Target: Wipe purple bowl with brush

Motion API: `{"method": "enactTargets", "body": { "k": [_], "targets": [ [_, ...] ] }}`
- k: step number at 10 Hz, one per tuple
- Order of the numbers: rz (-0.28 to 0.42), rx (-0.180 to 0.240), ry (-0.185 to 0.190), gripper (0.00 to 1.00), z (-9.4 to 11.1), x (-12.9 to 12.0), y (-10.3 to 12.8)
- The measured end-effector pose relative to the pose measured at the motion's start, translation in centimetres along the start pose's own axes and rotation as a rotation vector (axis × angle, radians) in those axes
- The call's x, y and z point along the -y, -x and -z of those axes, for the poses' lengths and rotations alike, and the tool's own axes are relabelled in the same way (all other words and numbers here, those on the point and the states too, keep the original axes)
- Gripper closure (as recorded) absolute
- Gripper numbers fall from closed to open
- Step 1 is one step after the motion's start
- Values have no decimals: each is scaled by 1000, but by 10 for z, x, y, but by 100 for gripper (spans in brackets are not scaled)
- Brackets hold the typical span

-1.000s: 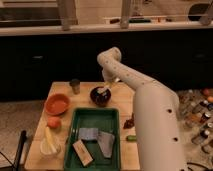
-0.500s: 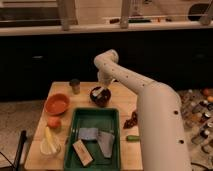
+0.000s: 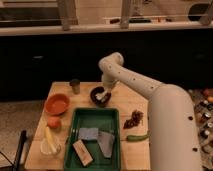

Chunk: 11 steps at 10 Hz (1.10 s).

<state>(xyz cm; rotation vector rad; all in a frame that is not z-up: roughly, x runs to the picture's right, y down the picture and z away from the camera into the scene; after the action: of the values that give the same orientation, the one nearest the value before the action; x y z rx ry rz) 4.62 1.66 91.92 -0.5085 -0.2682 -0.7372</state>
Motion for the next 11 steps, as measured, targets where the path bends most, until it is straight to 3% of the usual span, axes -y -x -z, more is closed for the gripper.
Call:
{"method": "enactTargets", "body": {
  "k": [3, 5, 7, 11],
  "targets": [
    [-64, -32, 2, 100, 5, -13, -17],
    [-84, -49, -1, 100, 6, -9, -25],
    [-95, -67, -2, 100, 2, 10, -31],
    [-78, -81, -12, 100, -4, 43, -18]
  ]
}}
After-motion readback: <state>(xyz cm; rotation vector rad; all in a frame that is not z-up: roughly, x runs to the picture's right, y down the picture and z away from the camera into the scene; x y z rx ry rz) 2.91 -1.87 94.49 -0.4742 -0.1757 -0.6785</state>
